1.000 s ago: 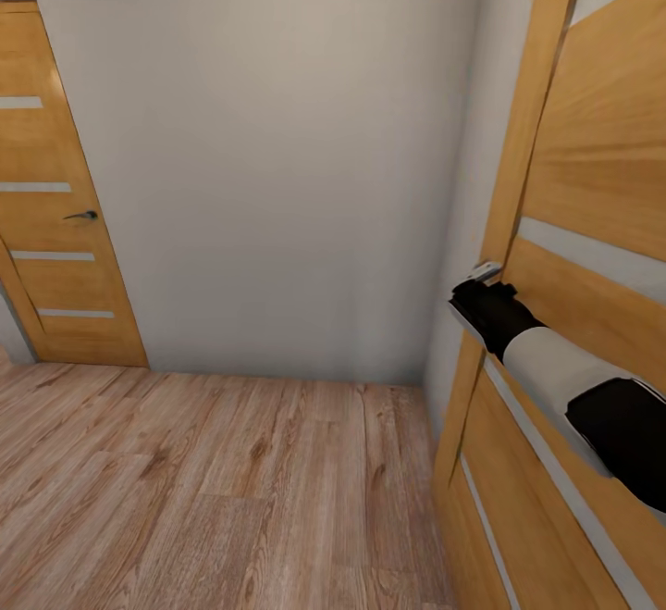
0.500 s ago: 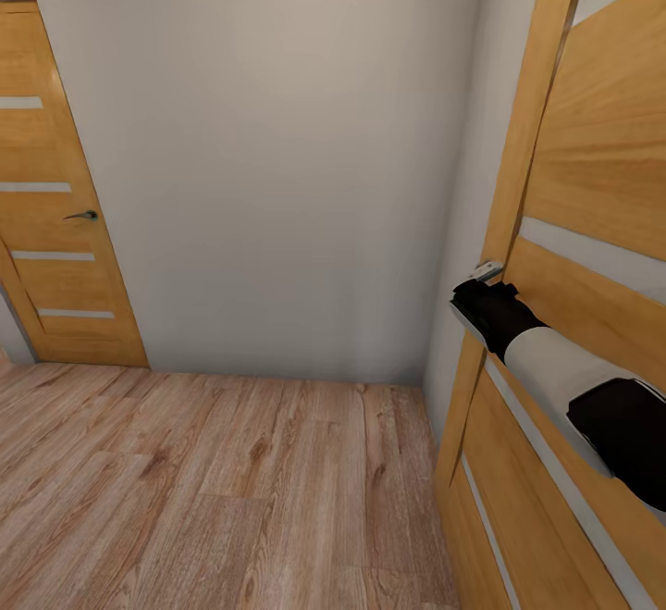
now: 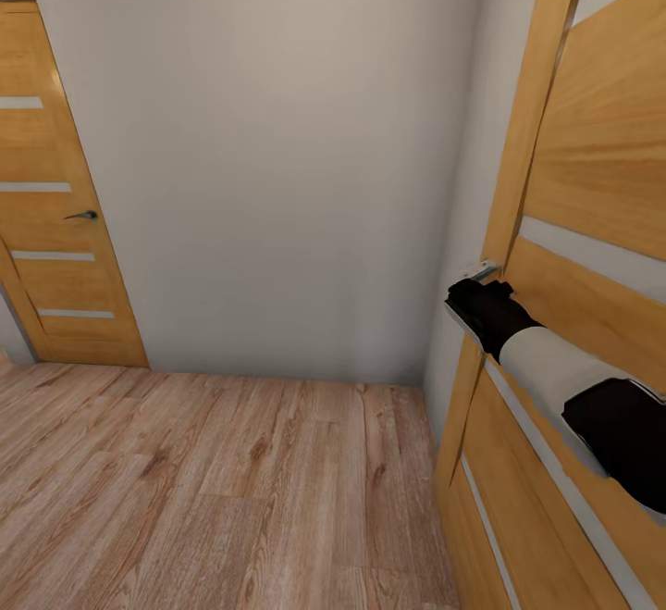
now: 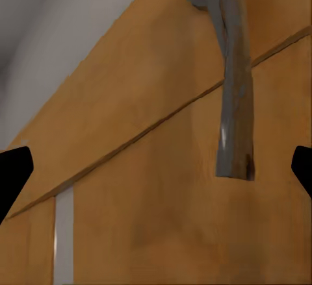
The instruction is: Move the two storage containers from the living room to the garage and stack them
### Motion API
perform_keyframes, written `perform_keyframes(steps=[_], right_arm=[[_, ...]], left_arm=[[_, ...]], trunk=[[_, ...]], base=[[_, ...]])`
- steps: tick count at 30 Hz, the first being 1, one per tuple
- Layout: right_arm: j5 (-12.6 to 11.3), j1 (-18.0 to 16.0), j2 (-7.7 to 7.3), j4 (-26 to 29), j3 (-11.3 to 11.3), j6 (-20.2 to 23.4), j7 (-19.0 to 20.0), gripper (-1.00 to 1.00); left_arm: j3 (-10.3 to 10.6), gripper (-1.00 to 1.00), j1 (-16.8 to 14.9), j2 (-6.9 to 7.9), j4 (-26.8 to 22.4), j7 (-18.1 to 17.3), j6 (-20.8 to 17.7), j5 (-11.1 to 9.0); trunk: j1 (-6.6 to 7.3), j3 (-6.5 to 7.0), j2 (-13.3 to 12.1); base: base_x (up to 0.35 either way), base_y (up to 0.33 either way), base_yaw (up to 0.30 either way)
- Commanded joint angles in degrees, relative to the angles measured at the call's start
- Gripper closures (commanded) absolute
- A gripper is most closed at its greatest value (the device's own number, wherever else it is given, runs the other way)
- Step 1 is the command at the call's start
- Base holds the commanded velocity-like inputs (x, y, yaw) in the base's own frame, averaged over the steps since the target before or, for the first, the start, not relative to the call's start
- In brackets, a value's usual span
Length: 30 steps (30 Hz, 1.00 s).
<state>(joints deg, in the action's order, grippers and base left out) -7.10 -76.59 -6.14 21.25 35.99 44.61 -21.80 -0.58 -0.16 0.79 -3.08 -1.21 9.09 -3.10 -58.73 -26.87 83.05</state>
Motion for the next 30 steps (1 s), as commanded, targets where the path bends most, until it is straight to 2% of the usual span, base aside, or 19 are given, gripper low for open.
perform_keyframes(steps=[1,4,5,7,8,9,10,11,12,16,23,26,28,30], right_arm=[[-0.6,-0.1,1.18,0.1,0.4,0.4,-0.5,-1.00],[-0.5,0.0,5.17,0.1,0.4,0.7,-1.0,-1.00],[-0.5,0.0,5.94,0.1,0.5,0.7,-1.0,-1.00],[-0.4,0.0,9.06,0.1,0.5,0.8,-1.2,-1.00],[-0.4,0.0,9.83,0.1,0.5,0.8,-1.3,-1.00],[-0.4,0.0,12.81,0.1,0.5,0.9,-1.8,-1.00],[-0.4,0.0,14.96,0.0,0.5,1.0,-2.6,-1.00],[-0.4,0.0,15.65,0.0,0.5,1.2,-2.9,-1.00],[-0.4,0.0,16.13,-0.1,0.5,1.6,-3.7,-1.00],[-0.6,0.0,16.13,-0.4,0.4,2.4,-5.4,-1.00],[-1.1,0.2,16.13,-0.8,-0.7,1.2,-5.4,-1.00],[-3.8,0.6,16.13,-1.1,-1.3,-0.3,-4.6,-1.00],[-7.8,0.7,16.13,-1.4,-1.4,-1.3,-3.9,-1.00],[-10.3,1.3,16.13,-1.7,-1.5,-2.6,-3.7,-1.00]], left_arm=[[0.0,-1.00,0.0,0.00,0.0,-0.1,0.1,-0.3],[0.0,-1.00,0.0,-0.04,0.0,-0.1,0.1,-0.3],[0.0,-1.00,0.0,-0.05,0.0,-0.1,0.1,-0.3],[0.0,-1.00,0.0,-0.07,0.0,-0.1,0.1,-0.3],[0.0,-1.00,0.0,-0.07,0.0,-0.1,0.1,-0.3],[0.0,-1.00,0.0,-0.08,0.0,-0.1,0.1,-0.3],[0.0,-1.00,0.0,-0.08,0.0,0.0,0.1,-0.3],[-0.1,-1.00,0.0,-0.08,0.0,0.0,0.1,-0.3],[-0.1,-1.00,0.0,-0.08,0.0,0.1,0.1,-0.3],[0.0,-1.00,0.0,-0.08,0.0,0.3,0.1,-0.3],[0.0,-1.00,0.0,-0.08,0.0,0.3,0.1,-0.3],[0.0,-1.00,0.0,-0.08,0.0,0.3,0.1,-0.3],[0.0,-1.00,0.0,-0.08,0.0,0.3,0.1,-0.3],[0.0,-1.00,0.0,-0.08,0.0,0.3,0.1,-0.3]], trunk=[[0.00,-0.06,0.0],[0.00,-0.06,0.0],[0.00,-0.06,0.0],[0.00,-0.06,0.0],[0.00,-0.06,0.0],[0.00,-0.06,0.0],[0.00,-0.06,0.0],[0.00,-0.06,0.0],[0.00,-0.06,0.0],[0.00,-0.06,0.0],[0.00,-0.06,0.0],[0.00,-0.06,0.0],[0.00,-0.06,0.0],[0.00,-0.06,0.0]], base=[[0.000,0.000,0.000],[0.000,0.000,0.000],[0.000,0.000,0.000],[0.000,0.000,0.000],[0.000,0.000,0.000],[0.000,0.000,0.000],[0.000,0.000,0.000],[0.000,0.000,0.000],[0.000,0.000,0.000],[0.000,0.000,0.000],[0.000,0.000,0.000],[0.000,0.000,0.000],[0.000,0.000,0.000],[0.000,0.000,0.000]])
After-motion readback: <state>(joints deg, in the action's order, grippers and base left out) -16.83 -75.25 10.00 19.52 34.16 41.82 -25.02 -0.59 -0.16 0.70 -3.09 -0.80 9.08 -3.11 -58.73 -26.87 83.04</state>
